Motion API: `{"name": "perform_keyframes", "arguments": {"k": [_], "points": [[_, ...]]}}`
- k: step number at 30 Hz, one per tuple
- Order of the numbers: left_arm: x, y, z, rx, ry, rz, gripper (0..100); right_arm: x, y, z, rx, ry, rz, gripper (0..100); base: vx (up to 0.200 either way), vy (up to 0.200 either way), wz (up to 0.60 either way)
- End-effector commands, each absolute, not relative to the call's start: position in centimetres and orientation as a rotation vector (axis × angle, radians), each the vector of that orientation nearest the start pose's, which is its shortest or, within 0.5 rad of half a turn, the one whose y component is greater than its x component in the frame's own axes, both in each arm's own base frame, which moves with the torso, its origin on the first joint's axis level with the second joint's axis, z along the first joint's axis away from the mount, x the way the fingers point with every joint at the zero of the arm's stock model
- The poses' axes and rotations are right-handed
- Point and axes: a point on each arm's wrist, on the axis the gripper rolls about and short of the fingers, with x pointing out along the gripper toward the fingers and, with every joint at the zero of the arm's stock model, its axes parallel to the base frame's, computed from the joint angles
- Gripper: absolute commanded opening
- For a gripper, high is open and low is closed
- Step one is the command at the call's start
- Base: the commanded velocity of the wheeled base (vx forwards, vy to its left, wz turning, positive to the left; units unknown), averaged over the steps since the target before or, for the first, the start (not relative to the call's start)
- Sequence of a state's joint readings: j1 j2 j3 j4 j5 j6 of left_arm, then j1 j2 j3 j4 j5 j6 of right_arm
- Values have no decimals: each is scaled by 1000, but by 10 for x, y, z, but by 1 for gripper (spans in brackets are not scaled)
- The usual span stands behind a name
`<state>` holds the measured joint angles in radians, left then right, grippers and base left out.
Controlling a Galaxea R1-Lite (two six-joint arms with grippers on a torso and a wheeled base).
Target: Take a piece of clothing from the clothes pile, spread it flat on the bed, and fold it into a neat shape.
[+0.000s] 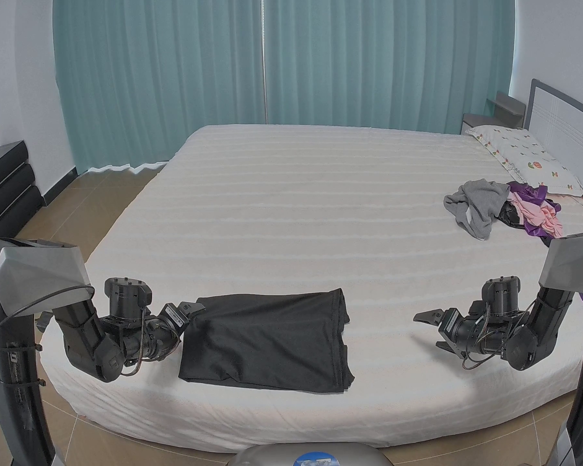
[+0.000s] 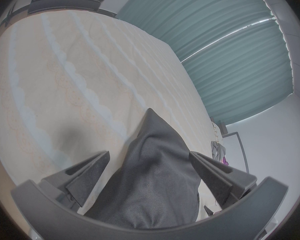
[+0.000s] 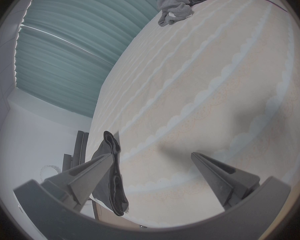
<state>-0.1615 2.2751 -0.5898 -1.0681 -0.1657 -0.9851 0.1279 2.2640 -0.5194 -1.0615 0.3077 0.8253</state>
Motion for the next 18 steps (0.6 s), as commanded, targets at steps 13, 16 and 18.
{"name": "perform_keyframes", "arguments": {"k": [13, 16, 18], "points": [[253, -15, 60, -1031, 449, 128, 100, 281, 46, 59, 729, 545, 99, 100, 0, 0, 0], [228, -11, 90, -913, 311, 85, 100, 261, 41, 85, 654, 438, 94, 100, 0, 0, 0], [221, -10, 99, -867, 266, 78, 100, 252, 40, 94, 633, 395, 91, 100, 0, 0, 0]]}}
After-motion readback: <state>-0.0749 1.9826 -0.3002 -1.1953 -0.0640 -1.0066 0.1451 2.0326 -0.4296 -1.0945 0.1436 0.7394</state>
